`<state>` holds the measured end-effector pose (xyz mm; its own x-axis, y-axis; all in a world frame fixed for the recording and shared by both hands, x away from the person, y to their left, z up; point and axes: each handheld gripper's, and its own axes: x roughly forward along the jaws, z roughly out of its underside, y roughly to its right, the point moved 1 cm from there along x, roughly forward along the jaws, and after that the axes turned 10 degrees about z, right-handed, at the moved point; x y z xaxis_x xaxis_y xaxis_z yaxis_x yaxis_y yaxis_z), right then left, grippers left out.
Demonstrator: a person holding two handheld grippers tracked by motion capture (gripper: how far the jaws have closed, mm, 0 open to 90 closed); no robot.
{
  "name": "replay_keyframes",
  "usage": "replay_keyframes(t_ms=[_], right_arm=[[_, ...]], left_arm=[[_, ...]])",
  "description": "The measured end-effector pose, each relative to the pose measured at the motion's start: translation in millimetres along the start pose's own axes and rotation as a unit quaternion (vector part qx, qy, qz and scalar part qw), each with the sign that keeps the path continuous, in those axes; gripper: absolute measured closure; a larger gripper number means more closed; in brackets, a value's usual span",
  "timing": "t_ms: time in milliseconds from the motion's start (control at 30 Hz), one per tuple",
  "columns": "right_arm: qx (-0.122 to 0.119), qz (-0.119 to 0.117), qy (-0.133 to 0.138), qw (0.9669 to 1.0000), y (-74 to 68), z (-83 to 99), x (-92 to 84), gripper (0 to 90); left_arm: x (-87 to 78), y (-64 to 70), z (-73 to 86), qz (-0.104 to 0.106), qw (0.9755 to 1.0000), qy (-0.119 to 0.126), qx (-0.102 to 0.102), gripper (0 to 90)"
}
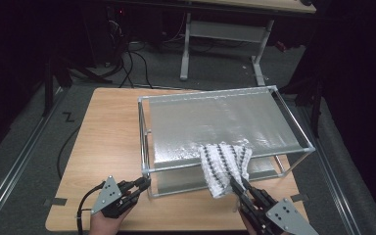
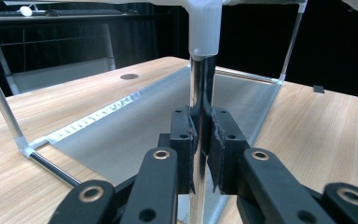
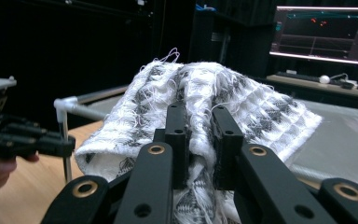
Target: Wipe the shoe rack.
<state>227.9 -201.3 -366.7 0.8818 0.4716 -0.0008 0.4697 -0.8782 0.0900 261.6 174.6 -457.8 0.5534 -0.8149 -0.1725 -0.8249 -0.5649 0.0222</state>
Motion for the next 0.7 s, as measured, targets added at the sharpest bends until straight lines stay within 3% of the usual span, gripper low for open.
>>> replay_keyframes(t_ms=[333, 700], right_arm=[[0.004, -0.006, -0.002, 1.0, -23.4, -8.2, 55.9, 79.3], [-0.001, -0.018, -0.003, 0.9998, -54.9, -19.9, 101.4, 78.4]], left_arm=[[-0.1, -0.1, 0.4, 0.0, 1.0, 0.001, 0.001, 80.7], [-0.1, 0.0, 0.2, 0.0, 1.0, 0.001, 0.001, 80.7]])
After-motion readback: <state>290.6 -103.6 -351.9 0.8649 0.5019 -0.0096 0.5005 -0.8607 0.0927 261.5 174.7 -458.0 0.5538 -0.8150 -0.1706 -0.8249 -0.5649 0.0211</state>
